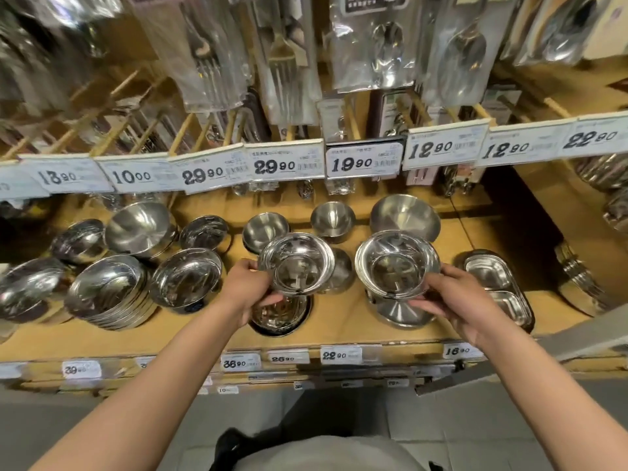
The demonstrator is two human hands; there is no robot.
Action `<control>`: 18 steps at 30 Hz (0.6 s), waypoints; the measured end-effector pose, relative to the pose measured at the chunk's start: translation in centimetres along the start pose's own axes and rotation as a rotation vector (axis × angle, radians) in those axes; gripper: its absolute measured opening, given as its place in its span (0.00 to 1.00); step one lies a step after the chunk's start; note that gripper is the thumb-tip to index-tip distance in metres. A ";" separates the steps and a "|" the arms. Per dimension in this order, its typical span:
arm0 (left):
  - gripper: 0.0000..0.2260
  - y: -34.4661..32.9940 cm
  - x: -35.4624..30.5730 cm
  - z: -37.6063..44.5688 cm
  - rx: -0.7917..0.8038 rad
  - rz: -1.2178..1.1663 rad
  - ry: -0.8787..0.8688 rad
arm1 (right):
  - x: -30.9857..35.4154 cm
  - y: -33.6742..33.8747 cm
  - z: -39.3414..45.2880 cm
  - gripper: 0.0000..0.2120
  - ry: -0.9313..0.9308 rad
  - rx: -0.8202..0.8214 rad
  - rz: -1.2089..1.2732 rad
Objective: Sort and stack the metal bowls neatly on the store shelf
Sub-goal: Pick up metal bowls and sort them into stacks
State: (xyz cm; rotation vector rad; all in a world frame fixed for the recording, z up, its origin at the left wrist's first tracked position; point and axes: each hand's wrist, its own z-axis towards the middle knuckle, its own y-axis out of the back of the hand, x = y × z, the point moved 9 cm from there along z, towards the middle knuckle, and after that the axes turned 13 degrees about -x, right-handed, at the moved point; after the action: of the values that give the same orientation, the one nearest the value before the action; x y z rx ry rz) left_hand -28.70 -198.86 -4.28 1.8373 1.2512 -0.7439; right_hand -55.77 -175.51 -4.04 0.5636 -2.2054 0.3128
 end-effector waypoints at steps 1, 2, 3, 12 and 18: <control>0.12 1.2 -0.1 -0.3 -0.003 -0.009 0.014 | 0.2 -1.3 -0.1 0.11 0.007 0.027 -0.003; 0.13 2.5 -0.3 -0.6 -0.006 -0.015 0.021 | 0.3 -2.6 -0.2 0.09 0.018 0.052 -0.006; 0.15 4.0 -0.6 -0.8 -0.010 -0.023 0.023 | 0.4 -4.0 -0.3 0.09 0.028 0.076 -0.012; 0.13 20.8 -1.8 -1.2 -0.200 -0.197 0.028 | 0.2 -16.8 -2.8 0.11 0.089 0.324 -0.068; 0.13 29.8 -0.9 2.3 -0.313 -0.265 0.041 | -1.1 -24.1 -5.0 0.10 0.131 0.369 -0.182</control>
State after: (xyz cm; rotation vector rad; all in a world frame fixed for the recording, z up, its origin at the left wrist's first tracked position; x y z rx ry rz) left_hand -1.17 -207.67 3.34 1.4582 1.5619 -0.6105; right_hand -39.95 -194.10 -0.85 0.9108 -1.9626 0.6471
